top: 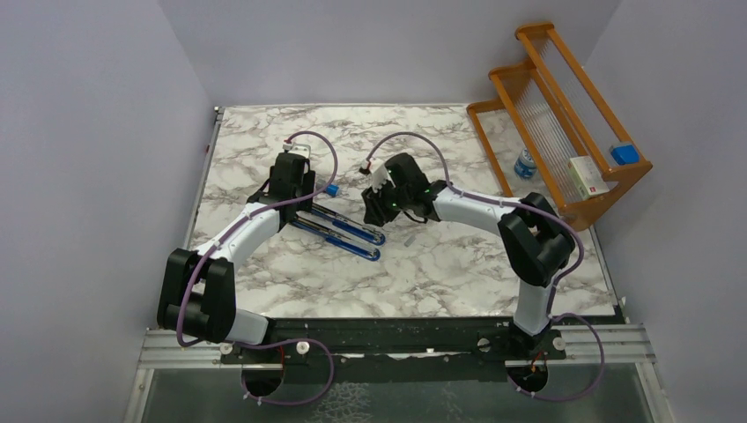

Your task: Load the staples into the stapler

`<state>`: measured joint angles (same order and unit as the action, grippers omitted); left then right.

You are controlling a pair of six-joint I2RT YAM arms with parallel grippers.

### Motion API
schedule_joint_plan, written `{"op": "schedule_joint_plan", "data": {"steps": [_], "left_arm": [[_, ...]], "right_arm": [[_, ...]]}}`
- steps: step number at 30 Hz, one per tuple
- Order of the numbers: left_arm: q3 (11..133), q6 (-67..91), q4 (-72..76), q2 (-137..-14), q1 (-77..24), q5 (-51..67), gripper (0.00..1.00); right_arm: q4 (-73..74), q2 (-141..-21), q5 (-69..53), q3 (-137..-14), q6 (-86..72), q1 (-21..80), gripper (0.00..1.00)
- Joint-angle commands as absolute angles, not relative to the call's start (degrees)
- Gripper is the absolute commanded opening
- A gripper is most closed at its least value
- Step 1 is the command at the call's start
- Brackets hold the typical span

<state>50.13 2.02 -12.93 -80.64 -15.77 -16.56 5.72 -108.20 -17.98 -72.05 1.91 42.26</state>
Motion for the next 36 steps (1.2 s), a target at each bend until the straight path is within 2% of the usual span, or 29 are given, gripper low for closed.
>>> {"op": "schedule_joint_plan", "data": {"steps": [1, 16, 36], "left_arm": [[51.5, 1.4, -12.2, -79.3, -15.9, -17.1, 0.61], [51.5, 1.4, -12.1, -79.3, -15.9, -17.2, 0.61], [51.5, 1.3, -12.1, -79.2, -15.9, -17.2, 0.61]], "right_arm": [[2.4, -106.3, -26.6, -69.1, -3.9, 38.3, 0.42], [-2.9, -109.7, -40.5, -66.6, -11.6, 33.6, 0.41], [-1.3, -112.7, -38.8, -66.8, -11.1, 33.5, 0.39]]}}
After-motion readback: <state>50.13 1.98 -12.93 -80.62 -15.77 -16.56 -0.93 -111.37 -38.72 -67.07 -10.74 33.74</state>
